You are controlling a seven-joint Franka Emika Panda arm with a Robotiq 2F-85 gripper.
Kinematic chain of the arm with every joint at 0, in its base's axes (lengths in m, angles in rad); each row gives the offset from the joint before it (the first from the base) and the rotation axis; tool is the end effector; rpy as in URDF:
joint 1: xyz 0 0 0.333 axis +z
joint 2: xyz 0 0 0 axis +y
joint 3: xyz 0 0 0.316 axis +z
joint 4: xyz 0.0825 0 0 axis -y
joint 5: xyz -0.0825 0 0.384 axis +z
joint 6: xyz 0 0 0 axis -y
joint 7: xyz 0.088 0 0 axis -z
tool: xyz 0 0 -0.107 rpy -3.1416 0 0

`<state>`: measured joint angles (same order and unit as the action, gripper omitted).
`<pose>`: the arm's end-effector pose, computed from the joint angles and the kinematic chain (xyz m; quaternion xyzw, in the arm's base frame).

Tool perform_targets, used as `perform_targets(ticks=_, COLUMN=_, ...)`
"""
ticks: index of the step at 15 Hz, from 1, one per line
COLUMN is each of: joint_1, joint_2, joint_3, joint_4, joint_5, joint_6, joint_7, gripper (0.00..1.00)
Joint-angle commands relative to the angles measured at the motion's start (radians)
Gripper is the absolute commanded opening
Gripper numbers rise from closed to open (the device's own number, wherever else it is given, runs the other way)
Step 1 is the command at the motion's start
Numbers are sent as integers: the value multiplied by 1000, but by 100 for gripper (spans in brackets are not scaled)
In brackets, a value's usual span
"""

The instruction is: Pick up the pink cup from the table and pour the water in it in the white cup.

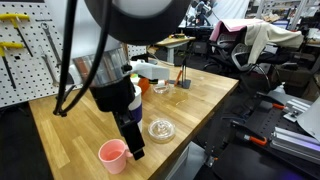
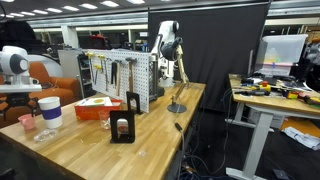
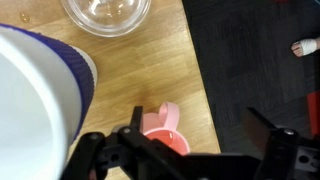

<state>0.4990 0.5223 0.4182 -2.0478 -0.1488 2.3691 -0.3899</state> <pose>0.3524 0.4580 0.1895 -0.7655 -0.6368 0.0856 0.0349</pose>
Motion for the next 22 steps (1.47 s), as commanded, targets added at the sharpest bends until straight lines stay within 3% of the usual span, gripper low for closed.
perform_targets(ticks=1, joint_1=-2, joint_2=20, joint_3=6, joint_4=2, joint_5=-15, joint_6=27, joint_7=31, gripper=100)
perform_targets(ticks=11, joint_1=-12, joint_2=76, joint_3=0, joint_4=16, joint_5=-10, joint_6=60, joint_7=31, gripper=100)
perform_targets(ticks=12, joint_1=-14, joint_2=83, joint_3=2, joint_4=18, joint_5=-9, joint_6=62, joint_7=28, gripper=95)
perform_targets(ticks=13, joint_1=-17, joint_2=92, joint_3=5, joint_4=23, joint_5=-6, joint_6=65, joint_7=22, gripper=78)
perform_targets(ticks=15, joint_1=-18, joint_2=105, joint_3=5, joint_4=32, joint_5=-8, joint_6=72, joint_7=18, gripper=68)
perform_targets(ticks=20, joint_1=-24, joint_2=127, joint_3=1, joint_4=58, joint_5=-10, joint_6=63, joint_7=16, gripper=32)
perform_targets(ticks=22, joint_1=-33, joint_2=132, joint_3=6, joint_4=66, joint_5=-4, joint_6=60, joint_7=7, gripper=23)
